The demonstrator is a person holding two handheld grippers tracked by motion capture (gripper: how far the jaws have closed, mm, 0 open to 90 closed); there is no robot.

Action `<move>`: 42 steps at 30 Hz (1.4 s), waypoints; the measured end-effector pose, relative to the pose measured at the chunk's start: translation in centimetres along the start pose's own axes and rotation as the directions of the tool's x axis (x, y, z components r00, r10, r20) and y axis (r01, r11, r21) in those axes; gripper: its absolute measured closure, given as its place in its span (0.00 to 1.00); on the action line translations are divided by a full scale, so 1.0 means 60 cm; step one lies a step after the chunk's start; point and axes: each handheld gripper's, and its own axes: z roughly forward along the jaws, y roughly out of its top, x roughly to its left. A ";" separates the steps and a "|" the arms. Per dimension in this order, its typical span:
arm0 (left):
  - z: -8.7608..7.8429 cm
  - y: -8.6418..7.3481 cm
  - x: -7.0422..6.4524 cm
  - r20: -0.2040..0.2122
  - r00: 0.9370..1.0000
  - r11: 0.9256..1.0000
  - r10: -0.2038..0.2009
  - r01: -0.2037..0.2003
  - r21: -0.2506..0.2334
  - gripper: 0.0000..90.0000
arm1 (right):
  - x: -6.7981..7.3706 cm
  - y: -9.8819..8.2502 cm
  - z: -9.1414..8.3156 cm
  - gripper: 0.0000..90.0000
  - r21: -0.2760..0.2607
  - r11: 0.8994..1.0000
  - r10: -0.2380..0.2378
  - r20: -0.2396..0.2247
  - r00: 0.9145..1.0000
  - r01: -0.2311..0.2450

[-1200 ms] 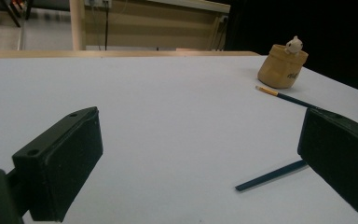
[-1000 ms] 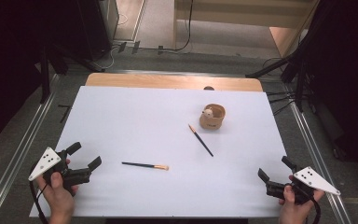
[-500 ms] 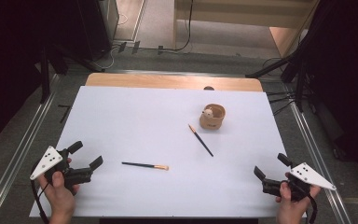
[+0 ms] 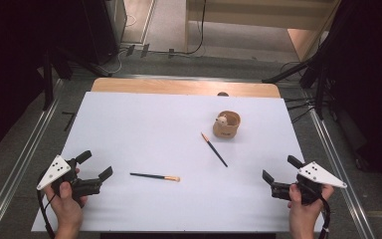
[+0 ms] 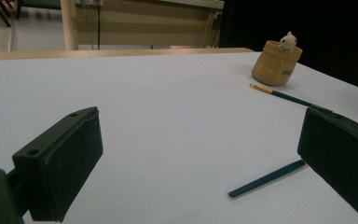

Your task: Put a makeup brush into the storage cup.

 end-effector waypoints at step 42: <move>-0.010 -0.001 0.007 -0.010 1.000 1.000 -0.009 0.009 -0.013 0.00 | 0.069 0.145 0.157 0.00 0.174 0.978 -0.084 -0.163 0.983 0.112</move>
